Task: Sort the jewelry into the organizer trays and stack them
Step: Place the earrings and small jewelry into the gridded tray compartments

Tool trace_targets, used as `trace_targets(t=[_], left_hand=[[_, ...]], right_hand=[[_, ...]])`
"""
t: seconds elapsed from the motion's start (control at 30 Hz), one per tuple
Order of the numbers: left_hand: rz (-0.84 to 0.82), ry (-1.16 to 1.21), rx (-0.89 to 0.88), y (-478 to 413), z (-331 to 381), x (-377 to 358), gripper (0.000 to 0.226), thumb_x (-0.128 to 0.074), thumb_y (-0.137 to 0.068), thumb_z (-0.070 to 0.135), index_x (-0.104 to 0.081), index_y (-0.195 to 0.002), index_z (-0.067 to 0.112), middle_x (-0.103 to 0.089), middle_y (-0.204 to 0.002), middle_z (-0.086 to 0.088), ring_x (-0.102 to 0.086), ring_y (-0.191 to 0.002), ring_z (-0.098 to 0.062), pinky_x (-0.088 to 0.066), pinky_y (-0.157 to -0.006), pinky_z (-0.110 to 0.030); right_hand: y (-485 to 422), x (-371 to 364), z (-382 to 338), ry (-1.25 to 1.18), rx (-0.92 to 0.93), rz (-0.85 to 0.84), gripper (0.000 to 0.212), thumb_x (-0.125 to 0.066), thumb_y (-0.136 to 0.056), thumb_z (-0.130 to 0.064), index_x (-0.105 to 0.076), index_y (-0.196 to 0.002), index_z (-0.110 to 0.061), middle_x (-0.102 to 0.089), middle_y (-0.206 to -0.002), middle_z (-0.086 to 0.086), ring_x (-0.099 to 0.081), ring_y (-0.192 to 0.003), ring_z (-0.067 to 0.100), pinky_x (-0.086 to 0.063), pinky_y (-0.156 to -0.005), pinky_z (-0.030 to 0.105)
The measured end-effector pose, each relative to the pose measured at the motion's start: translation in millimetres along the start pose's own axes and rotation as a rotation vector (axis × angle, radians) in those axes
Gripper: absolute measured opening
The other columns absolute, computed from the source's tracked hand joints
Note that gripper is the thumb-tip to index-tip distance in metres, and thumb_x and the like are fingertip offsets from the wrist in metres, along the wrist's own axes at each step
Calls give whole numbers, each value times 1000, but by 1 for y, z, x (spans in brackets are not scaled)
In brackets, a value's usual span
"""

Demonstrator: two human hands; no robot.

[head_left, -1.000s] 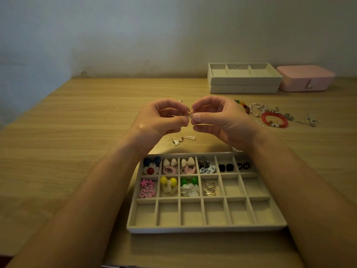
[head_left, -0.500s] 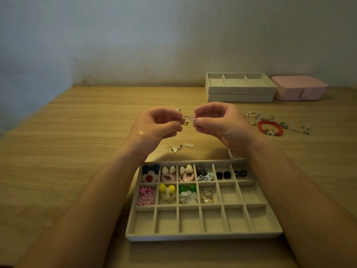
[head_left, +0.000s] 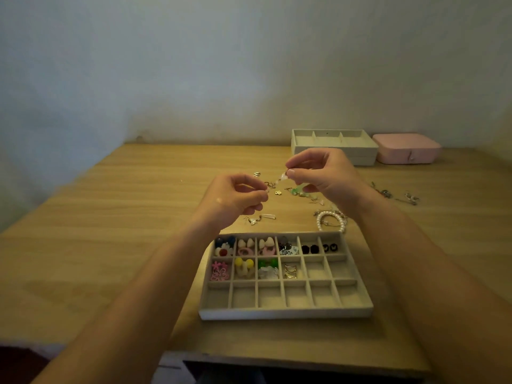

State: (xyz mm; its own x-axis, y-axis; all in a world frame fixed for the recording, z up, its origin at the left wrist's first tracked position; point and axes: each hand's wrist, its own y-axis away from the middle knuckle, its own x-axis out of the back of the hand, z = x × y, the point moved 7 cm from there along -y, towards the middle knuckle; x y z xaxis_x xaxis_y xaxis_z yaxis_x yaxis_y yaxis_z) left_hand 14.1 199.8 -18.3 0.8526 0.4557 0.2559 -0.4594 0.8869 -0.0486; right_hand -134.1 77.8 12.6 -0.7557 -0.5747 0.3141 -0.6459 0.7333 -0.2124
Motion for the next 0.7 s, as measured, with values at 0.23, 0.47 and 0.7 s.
trace_targets(t=[0.23,0.47,0.7], left_hand=[[-71,6,-27,37,15,-18,16,-79,-85,11,-75,-100,13,-78,-92,-8,-73,-82,-18,-60,-77,-29],[-120,-160,-105,66,17,-45,14,-76,-87,8,-79,-98,15,-78,-92,-1,-72,-84,-16,-59,-79,-32],[-132,-331,-131,70,3,-67,24,-72,-86,0,-81,-90,22,-78,-85,4,-71,-82,-11,-58,-81,-28]], right_hand=[[35,9,-23,-190,-61,-57,18,-73,-91,-5,-69,-109,-6,-74,-93,10,-76,-87,26,-63,-76,36],[71,16,-10,-80,-197,-152,13,-68,-90,4,-68,-101,-4,-72,-94,15,-75,-86,27,-63,-74,37],[86,12,11,207,-212,-211,17,-68,-85,7,-70,-98,-4,-73,-92,15,-75,-79,21,-63,-74,32]])
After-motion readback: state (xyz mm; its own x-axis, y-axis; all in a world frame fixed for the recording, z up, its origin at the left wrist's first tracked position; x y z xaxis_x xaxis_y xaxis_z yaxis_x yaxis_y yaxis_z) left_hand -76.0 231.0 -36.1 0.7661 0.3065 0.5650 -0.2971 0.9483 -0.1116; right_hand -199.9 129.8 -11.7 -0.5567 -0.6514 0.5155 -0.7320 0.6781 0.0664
